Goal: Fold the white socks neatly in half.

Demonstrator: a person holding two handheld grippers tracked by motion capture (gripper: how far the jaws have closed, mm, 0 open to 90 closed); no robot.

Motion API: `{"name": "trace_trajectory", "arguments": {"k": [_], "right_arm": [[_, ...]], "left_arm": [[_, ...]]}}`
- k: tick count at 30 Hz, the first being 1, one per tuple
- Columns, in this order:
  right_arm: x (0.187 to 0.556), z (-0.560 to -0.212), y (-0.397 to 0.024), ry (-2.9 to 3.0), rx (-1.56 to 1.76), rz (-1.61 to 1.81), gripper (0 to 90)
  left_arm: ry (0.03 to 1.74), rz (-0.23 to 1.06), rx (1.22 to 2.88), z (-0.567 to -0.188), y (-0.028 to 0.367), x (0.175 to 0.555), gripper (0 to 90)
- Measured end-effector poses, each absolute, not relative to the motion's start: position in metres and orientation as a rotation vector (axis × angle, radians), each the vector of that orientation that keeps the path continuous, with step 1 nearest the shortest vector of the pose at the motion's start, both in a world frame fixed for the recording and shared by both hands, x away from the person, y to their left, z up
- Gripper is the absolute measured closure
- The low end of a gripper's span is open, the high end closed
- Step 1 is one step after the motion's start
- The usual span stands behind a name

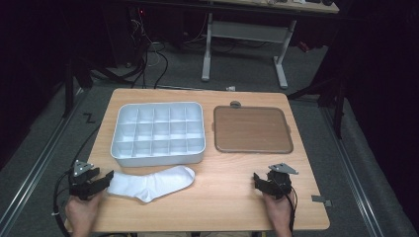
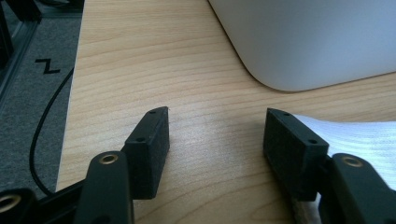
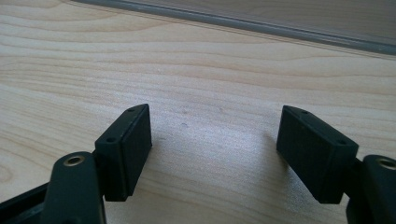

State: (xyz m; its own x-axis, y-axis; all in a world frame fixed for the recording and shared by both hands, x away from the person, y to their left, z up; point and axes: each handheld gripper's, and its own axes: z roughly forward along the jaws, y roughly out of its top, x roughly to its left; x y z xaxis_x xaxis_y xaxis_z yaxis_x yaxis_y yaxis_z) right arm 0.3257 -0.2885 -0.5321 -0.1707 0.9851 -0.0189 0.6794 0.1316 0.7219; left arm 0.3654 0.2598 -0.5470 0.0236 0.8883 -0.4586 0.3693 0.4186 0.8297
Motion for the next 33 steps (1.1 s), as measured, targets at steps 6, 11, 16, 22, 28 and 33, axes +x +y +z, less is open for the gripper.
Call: {"name": "trace_trajectory", "arguments": {"k": [6, 11, 16, 22, 28, 33], "right_arm": [[0.3257, -0.5322, -0.2885, 1.913, 1.597, 0.799, 26.7], [0.3257, -0.5322, -0.2885, 1.912, 1.597, 0.798, 26.8], [0.3257, -0.5322, -0.2885, 1.912, 1.597, 0.798, 26.8], [0.3257, -0.5322, -0.2885, 1.913, 1.596, 0.799, 27.1], [0.3255, -0.5320, -0.2881, 1.912, 1.595, 0.798, 27.9], [0.3254, -0.5320, -0.2882, 1.914, 1.595, 0.801, 28.4]], "left_arm": [[1.569, 0.562, 1.133, -0.5461, 0.2617, 0.3650, 40.6], [1.569, 0.560, 1.133, -0.5461, 0.2614, 0.3646, 40.2], [1.569, 0.558, 1.133, -0.5460, 0.2615, 0.3646, 39.9], [1.568, 0.560, 1.131, -0.5460, 0.2607, 0.3646, 39.6], [1.564, 0.575, 1.148, -0.5468, 0.2589, 0.3643, 38.5], [1.560, 0.599, 1.162, -0.5476, 0.2566, 0.3644, 39.1]]}}
